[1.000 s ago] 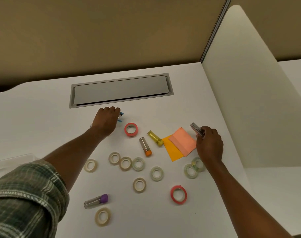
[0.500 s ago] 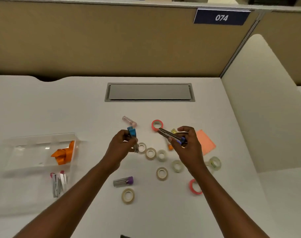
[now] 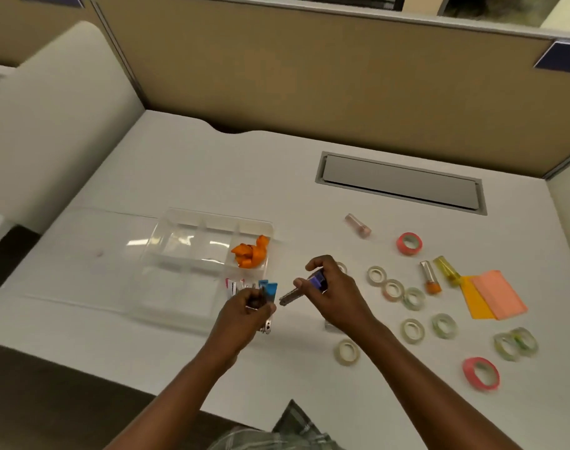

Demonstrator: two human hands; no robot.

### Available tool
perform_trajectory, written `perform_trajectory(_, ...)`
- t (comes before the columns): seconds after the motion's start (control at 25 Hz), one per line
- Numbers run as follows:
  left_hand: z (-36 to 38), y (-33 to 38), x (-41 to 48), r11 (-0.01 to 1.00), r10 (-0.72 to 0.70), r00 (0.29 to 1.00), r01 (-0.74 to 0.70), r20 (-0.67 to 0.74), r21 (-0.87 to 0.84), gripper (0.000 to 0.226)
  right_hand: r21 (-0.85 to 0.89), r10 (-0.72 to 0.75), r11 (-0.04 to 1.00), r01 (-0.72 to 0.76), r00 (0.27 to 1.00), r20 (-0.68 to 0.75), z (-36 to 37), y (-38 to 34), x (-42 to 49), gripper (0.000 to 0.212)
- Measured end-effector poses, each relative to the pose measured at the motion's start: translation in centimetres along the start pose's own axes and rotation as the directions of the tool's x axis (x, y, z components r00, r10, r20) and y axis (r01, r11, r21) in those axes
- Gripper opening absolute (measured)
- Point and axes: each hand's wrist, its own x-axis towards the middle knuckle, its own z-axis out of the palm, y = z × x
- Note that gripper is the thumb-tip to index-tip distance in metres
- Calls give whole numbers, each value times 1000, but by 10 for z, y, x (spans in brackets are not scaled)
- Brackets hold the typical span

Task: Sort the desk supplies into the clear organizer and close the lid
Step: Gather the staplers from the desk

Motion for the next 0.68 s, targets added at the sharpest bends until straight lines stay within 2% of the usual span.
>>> perform_trajectory(0.16, -40, -21, 13, 974, 26, 989, 8, -144, 227, 23, -227, -15, 973, 36, 995, 95, 63, -25, 23, 31)
perform_trajectory(0.28, -51, -26, 29, 920, 117, 975, -34, -190, 389, 25, -399, -10, 915, 51, 994, 106, 98, -32, 41, 31)
perform_trajectory(0.36, -52, -27, 38, 906, 167, 966, -71, -198, 416, 30, -483, 1, 875, 45, 996, 95, 112, -33, 54, 32)
perform_trajectory(0.52, -45, -31, 50, 907, 168, 961, -62, -221, 417, 34, -666, 9, 743, 65, 994, 107, 128, -30, 71, 46)
perform_trajectory(0.68, -38, -40, 55, 881, 185, 957, -61, -223, 469, 28, -701, 77, 712, 43, 987, 139, 136, -31, 76, 54)
